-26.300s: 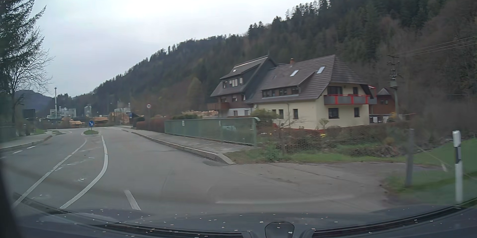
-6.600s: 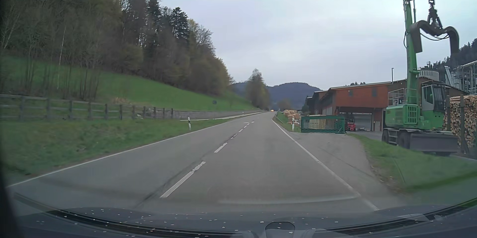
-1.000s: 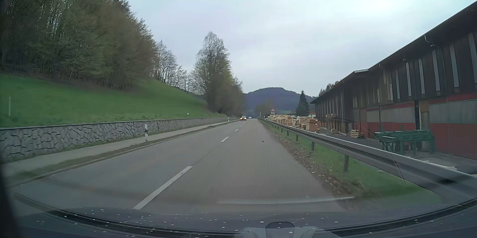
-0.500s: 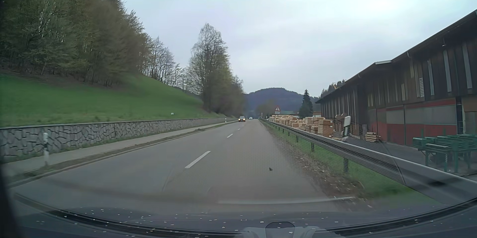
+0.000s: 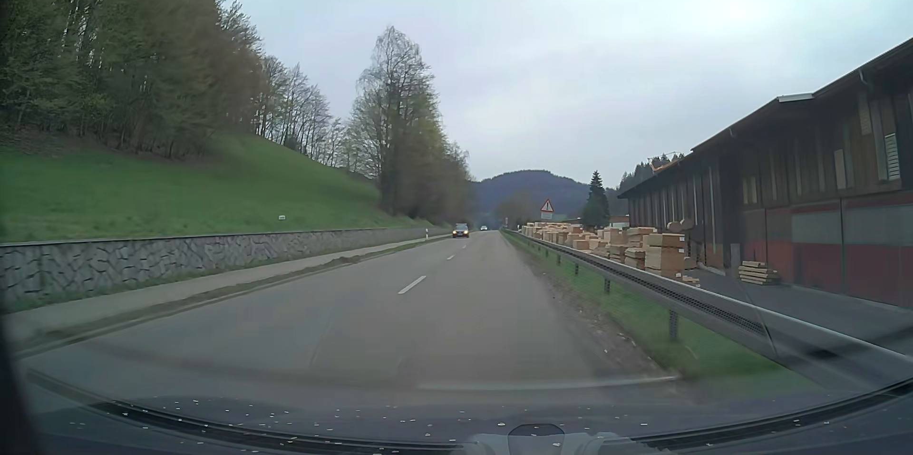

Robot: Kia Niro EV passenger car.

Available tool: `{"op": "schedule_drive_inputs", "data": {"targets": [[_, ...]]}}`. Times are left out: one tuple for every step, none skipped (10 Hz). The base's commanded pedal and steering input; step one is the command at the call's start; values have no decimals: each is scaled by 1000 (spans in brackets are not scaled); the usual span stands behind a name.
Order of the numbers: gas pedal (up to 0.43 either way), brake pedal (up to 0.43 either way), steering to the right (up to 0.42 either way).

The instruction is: Follow the waypoints while adhering to traffic rules and regulations

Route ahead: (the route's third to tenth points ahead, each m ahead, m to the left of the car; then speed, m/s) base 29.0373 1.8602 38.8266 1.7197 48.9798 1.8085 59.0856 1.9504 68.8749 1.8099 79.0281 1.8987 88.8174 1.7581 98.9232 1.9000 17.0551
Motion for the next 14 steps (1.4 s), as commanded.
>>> {"op": "schedule_drive_inputs", "data": {"targets": [[248,0,-8],[248,0,-8],[248,0,-8],[248,0,-7],[248,0,-6],[248,0,-2],[248,0,0],[248,0,0],[240,0,0],[240,0,0],[228,0,0],[189,0,0],[169,0,0],[130,0,0]]}}
